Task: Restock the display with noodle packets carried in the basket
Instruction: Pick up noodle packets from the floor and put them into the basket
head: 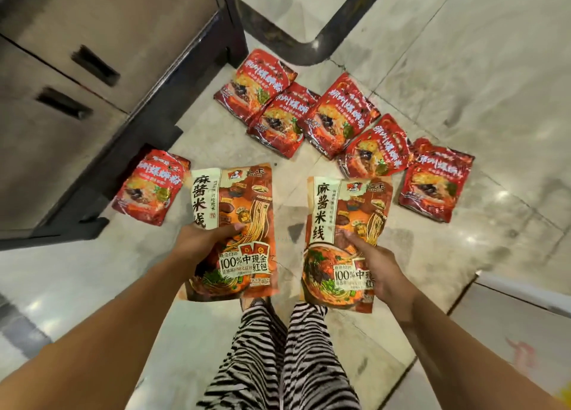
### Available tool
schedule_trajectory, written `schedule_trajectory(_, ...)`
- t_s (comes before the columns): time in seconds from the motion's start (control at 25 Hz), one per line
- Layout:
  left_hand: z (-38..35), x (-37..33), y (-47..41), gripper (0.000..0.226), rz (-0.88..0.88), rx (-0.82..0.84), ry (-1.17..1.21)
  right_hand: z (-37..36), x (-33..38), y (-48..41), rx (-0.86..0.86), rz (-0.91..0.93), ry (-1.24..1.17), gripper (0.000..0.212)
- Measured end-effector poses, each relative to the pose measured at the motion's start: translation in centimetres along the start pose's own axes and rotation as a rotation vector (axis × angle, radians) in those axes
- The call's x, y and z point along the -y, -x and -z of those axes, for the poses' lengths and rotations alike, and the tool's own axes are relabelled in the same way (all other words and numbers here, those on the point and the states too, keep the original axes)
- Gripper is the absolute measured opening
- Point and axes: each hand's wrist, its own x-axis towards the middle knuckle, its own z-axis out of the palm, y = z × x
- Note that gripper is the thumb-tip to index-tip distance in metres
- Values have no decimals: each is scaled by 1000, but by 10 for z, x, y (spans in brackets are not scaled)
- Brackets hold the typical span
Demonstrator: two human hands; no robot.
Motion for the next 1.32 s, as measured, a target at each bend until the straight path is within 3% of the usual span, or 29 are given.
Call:
schedule_trajectory(0.28,-58,-25,38,29,-23,8,-153,76,-20,14,15,-40,-141,43)
schedule_trajectory(0.52,-142,-30,52,29,-2,117,-352,165,-53,16,-55,-43,-297,43)
schedule_trajectory(0.6,-173,-33,55,34,-18,167,-438,190,-67,14,-85,-45,-378,53)
schedule_trajectory(0.72,-216,-41,60,35,-68,262,-579,217,-91,13,-118,-52,-487,86)
schedule_trajectory(0.76,-229,-45,62,36,-83,308,-639,224,-99,14,-132,-47,-523,85)
schedule_trajectory(0.92,-283,-58,68,77,-127,422,-882,244,-139,26,-208,-54,-704,86)
schedule_trajectory(0.96,-295,-58,69,77,-138,448,-910,244,-150,31,-222,-55,-756,85)
schedule_trajectory(1.08,-326,-56,76,49,-197,539,-1016,237,-184,48,-292,-48,-881,85)
schedule_trajectory(1.2,-349,-44,86,36,-275,662,-1142,213,-221,70,-375,-40,-1045,61)
schedule_trajectory(1.32,-352,-28,99,30,-304,803,-1262,165,-257,89,-462,-47,-1235,76)
